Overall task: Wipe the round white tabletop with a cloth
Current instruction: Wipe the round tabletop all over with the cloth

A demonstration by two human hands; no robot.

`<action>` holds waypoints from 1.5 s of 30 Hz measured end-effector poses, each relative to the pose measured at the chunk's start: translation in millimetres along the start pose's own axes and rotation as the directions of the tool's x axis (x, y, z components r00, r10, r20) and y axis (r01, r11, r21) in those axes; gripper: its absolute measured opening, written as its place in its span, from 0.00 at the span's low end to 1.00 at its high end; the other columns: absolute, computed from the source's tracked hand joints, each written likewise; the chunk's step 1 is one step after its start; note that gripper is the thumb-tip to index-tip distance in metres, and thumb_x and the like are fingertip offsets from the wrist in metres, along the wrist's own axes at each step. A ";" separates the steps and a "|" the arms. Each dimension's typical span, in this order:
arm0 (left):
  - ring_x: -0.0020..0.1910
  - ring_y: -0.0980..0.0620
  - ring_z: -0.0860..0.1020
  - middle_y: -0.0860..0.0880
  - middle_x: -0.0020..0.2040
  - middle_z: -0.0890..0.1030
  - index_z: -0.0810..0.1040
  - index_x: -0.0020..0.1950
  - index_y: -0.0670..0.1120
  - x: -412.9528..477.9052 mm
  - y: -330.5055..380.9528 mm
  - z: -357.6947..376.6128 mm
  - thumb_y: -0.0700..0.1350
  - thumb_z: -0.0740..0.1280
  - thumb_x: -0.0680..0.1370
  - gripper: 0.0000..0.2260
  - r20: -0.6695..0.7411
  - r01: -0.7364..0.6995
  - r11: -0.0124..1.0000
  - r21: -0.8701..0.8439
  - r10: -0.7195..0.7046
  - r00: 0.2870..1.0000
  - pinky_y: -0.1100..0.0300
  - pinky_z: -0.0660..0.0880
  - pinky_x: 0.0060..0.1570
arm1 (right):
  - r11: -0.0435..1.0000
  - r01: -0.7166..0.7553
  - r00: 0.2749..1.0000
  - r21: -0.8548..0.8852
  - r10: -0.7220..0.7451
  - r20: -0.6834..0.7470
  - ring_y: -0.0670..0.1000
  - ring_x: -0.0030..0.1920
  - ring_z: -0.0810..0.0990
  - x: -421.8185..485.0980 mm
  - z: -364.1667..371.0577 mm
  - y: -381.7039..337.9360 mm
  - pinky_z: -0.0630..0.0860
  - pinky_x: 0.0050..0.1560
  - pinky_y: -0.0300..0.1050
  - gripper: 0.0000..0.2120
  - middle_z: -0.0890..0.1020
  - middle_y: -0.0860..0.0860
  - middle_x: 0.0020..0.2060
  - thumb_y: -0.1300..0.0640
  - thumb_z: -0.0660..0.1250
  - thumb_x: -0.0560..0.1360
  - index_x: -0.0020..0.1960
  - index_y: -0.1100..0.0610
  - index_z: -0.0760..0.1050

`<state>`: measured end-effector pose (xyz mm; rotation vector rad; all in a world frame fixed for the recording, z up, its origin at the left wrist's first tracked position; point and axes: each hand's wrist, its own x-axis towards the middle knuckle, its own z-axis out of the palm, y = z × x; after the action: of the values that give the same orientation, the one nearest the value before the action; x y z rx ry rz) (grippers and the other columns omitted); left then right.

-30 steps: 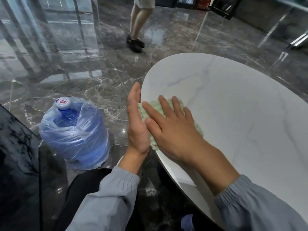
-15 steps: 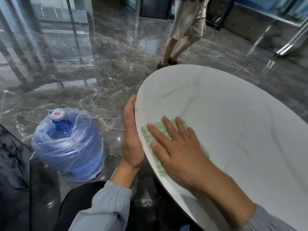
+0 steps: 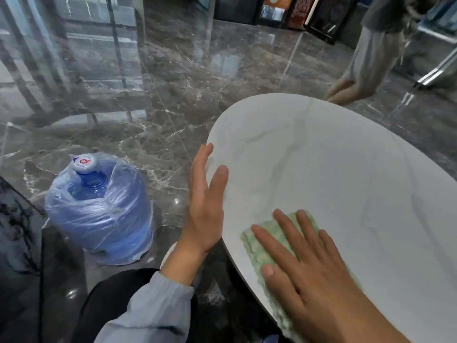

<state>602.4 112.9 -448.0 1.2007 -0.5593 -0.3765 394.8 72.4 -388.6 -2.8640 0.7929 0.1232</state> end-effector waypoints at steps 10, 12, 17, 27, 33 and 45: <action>0.81 0.50 0.65 0.51 0.80 0.68 0.67 0.79 0.55 3.3 3.9 3.0 0.62 0.60 0.80 0.28 0.014 0.039 0.999 0.003 -0.039 0.999 0.44 0.62 0.80 | 0.998 -0.034 0.999 0.044 0.033 0.028 0.52 0.82 0.33 148.5 -22.7 -7.5 0.37 0.80 0.61 0.25 0.40 0.44 0.83 0.37 0.40 0.85 0.80 0.30 0.40; 0.80 0.55 0.64 0.53 0.81 0.66 0.68 0.78 0.55 2.5 1.1 0.3 0.61 0.62 0.79 0.28 0.012 0.025 0.999 0.040 -0.026 1.000 0.51 0.63 0.79 | 0.999 0.022 1.000 0.032 -0.022 0.006 0.49 0.81 0.31 102.8 -15.7 0.4 0.38 0.80 0.57 0.25 0.38 0.41 0.83 0.36 0.38 0.84 0.79 0.28 0.38; 0.76 0.65 0.65 0.57 0.81 0.63 0.68 0.77 0.54 2.7 -4.6 -1.2 0.52 0.64 0.80 0.25 0.039 -0.018 0.989 0.148 0.012 0.999 0.71 0.63 0.71 | 0.999 0.048 0.999 0.007 -0.048 -0.025 0.44 0.81 0.33 -7.9 -3.7 13.7 0.39 0.77 0.49 0.24 0.38 0.35 0.81 0.33 0.36 0.83 0.78 0.26 0.40; 0.79 0.54 0.65 0.51 0.80 0.66 0.68 0.78 0.51 3.7 3.6 -0.1 0.49 0.62 0.80 0.25 -0.001 0.012 0.988 0.156 -0.012 1.000 0.46 0.63 0.80 | 0.992 -0.116 0.993 0.041 0.116 0.023 0.53 0.81 0.30 158.6 -24.9 -2.2 0.35 0.79 0.62 0.26 0.35 0.45 0.83 0.38 0.41 0.85 0.81 0.32 0.39; 0.77 0.63 0.66 0.55 0.82 0.61 0.69 0.76 0.58 0.2 1.5 -4.1 0.48 0.64 0.80 0.24 0.049 -0.015 0.976 0.218 0.005 0.999 0.66 0.63 0.74 | 1.000 0.026 0.999 0.016 -0.025 -0.020 0.45 0.80 0.29 31.7 -4.6 9.9 0.38 0.80 0.54 0.25 0.35 0.36 0.81 0.34 0.37 0.82 0.77 0.26 0.34; 0.73 0.80 0.52 0.53 0.84 0.55 0.72 0.71 0.62 2.0 6.4 -9.6 0.52 0.62 0.79 0.19 0.184 -0.104 0.885 0.455 0.020 0.983 0.85 0.53 0.62 | 0.991 -0.131 0.991 0.032 0.131 0.013 0.50 0.82 0.34 129.0 -22.4 14.1 0.37 0.80 0.60 0.26 0.39 0.42 0.83 0.37 0.41 0.84 0.80 0.31 0.38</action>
<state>609.6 121.3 -443.9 1.6150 -0.8727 -0.3020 498.7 -8.4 -384.5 -2.7771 0.9716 0.1411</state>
